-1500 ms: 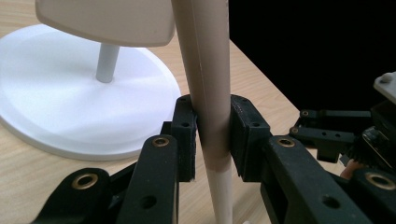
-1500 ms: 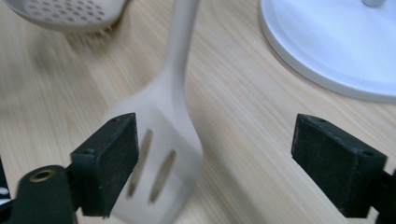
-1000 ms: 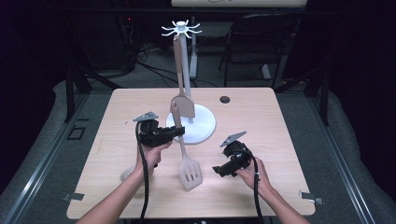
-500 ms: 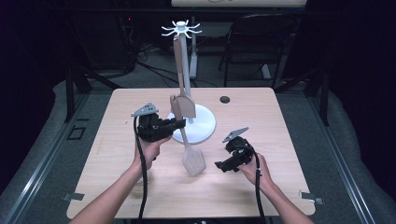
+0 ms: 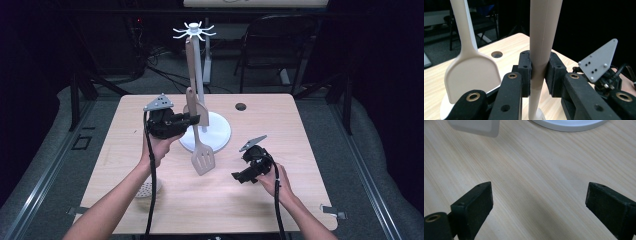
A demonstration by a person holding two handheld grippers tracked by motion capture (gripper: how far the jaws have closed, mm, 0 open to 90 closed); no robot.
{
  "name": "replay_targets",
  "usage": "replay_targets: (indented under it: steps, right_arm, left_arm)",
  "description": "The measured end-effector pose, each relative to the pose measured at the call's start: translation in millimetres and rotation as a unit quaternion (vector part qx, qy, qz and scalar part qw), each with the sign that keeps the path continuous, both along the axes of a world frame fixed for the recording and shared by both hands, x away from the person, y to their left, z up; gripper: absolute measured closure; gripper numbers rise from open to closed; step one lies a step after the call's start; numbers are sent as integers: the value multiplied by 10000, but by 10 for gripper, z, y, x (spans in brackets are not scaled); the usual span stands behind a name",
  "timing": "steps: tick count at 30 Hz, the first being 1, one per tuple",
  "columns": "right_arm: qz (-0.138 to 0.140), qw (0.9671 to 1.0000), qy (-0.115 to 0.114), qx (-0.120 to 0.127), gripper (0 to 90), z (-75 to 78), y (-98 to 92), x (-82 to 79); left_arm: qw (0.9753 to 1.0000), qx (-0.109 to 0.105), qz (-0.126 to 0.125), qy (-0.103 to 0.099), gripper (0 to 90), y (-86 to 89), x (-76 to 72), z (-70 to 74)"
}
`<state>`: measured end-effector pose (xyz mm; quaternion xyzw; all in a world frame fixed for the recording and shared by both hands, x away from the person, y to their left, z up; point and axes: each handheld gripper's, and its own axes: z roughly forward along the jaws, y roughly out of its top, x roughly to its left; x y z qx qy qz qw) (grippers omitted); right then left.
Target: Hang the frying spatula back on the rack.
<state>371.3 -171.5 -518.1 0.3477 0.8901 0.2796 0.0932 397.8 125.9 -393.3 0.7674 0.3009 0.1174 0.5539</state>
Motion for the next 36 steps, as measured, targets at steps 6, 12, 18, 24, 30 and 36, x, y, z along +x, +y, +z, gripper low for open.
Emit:
replay_targets:
  steps: [6, 12, 18, 24, 30, 36]
  right_arm:
    - [9, 10000, 49, -31, 73, -1, 1, 2]
    - [-13, 9999, 98, -21, 73, -19, -6, 17]
    - [20, 9999, 126, -63, 73, -13, -3, 13]
    - [49, 9998, 162, -59, 73, -16, 2, 16]
    - [57, 9998, 160, -47, 74, -25, 9, 17]
    - [95, 9997, 173, -111, 74, -26, 12, 18]
  left_arm:
    - [9998, 40, -162, 88, 764, -39, 106, 67]
    - [9997, 161, -168, -10, 763, -106, 184, 167]
    - [9993, 296, -204, -113, 763, -184, 267, 266]
    - [9987, 425, -193, -195, 763, -218, 351, 363]
    - [9981, 549, -154, -252, 764, -240, 434, 436]
    - [9973, 676, -78, -291, 763, -285, 503, 482]
